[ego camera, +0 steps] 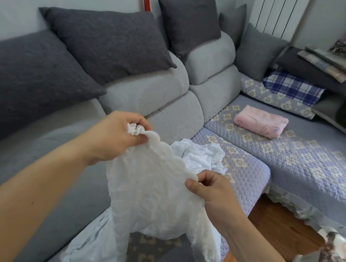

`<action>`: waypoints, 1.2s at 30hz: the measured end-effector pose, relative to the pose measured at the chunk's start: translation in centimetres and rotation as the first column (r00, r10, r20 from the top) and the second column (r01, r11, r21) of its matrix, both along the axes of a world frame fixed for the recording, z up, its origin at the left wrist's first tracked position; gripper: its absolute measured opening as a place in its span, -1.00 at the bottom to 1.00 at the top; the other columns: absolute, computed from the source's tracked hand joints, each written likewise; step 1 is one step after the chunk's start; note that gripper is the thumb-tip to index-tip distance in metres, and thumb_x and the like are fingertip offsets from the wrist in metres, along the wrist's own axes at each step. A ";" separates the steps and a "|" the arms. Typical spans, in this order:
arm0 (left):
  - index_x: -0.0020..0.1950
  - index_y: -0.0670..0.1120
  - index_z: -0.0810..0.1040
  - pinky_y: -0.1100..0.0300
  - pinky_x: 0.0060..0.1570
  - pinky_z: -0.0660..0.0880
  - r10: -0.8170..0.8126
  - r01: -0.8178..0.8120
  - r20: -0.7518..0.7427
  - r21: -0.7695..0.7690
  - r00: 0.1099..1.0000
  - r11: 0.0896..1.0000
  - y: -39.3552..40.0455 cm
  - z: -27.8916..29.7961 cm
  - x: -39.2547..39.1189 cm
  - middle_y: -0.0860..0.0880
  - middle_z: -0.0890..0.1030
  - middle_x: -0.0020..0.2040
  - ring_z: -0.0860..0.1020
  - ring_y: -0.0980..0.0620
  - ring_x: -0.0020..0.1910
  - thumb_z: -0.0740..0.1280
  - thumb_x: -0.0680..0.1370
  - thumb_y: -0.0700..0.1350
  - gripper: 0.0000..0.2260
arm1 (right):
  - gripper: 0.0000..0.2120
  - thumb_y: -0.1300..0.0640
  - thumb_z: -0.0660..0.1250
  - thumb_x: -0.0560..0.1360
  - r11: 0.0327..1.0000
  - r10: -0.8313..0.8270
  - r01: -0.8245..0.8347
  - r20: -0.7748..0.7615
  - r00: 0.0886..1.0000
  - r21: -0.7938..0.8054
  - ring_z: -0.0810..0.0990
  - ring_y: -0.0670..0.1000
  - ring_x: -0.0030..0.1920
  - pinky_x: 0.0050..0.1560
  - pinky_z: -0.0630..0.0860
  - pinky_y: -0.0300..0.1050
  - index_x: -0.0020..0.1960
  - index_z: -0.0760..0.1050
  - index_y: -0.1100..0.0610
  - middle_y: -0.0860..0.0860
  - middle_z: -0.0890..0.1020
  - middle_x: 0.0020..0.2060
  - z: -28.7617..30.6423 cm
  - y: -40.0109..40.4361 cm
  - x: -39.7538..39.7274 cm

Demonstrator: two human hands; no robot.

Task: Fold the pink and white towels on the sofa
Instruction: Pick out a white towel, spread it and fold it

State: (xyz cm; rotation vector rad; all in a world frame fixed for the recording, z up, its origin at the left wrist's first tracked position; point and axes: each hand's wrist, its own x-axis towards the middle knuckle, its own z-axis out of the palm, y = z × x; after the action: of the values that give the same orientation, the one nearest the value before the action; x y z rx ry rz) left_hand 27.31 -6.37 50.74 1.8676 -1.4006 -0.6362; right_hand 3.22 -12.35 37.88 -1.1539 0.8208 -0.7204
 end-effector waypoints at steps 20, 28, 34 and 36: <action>-0.33 0.00 0.57 0.20 -0.34 0.38 0.004 0.003 -0.076 0.088 0.997 0.996 -0.4 -1.7 -2.4 0.10 0.49 -0.45 0.43 0.09 -0.43 0.31 0.39 -0.12 -0.89 | -0.83 0.19 0.59 0.29 0.978 0.093 -0.108 0.092 0.991 0.178 0.59 0.14 -0.18 -0.08 0.51 0.04 -0.27 0.60 0.17 0.17 0.61 -0.22 1.8 -0.1 -0.3; -0.08 0.20 0.56 0.07 -0.15 0.59 -0.432 0.317 0.345 0.341 0.833 0.885 -1.2 -3.8 -6.1 0.16 0.63 -0.19 0.60 0.18 -0.23 0.40 0.38 0.25 -0.79 | -0.89 0.29 0.51 0.44 0.977 0.171 -0.178 -0.062 0.983 -0.114 0.56 0.03 -0.20 -0.10 0.45 -0.08 -0.22 0.64 0.17 0.14 0.63 -0.24 4.6 -0.5 1.0; -0.35 0.03 0.43 0.15 -0.42 0.23 -0.322 0.191 0.605 0.272 0.729 0.943 -1.2 -2.3 -6.0 0.06 0.48 -0.36 0.46 0.04 -0.32 0.25 0.58 0.05 -0.70 | -0.75 0.25 0.43 0.42 0.879 0.013 -0.185 -0.366 0.931 -0.439 0.47 -0.15 -0.29 -0.20 0.46 -0.15 -0.21 0.52 -0.10 -0.14 0.57 -0.32 2.1 -0.3 1.2; -0.31 -0.04 0.45 0.14 -0.42 0.25 -0.278 0.181 0.592 0.219 0.756 0.959 -1.3 -1.6 -6.2 0.04 0.52 -0.36 0.47 0.05 -0.33 0.25 0.58 0.03 -0.71 | -0.71 0.23 0.34 0.39 0.855 -0.084 -0.152 -0.421 0.903 -0.496 0.43 -0.14 -0.31 -0.25 0.39 -0.18 -0.28 0.43 -0.17 -0.19 0.50 -0.35 0.5 0.3 1.1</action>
State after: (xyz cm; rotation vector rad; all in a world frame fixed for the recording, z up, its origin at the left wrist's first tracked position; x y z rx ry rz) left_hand 21.14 -7.63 49.13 2.1515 -2.0823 -0.2332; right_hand 4.36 -12.07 38.39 -1.8649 0.9991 -0.6851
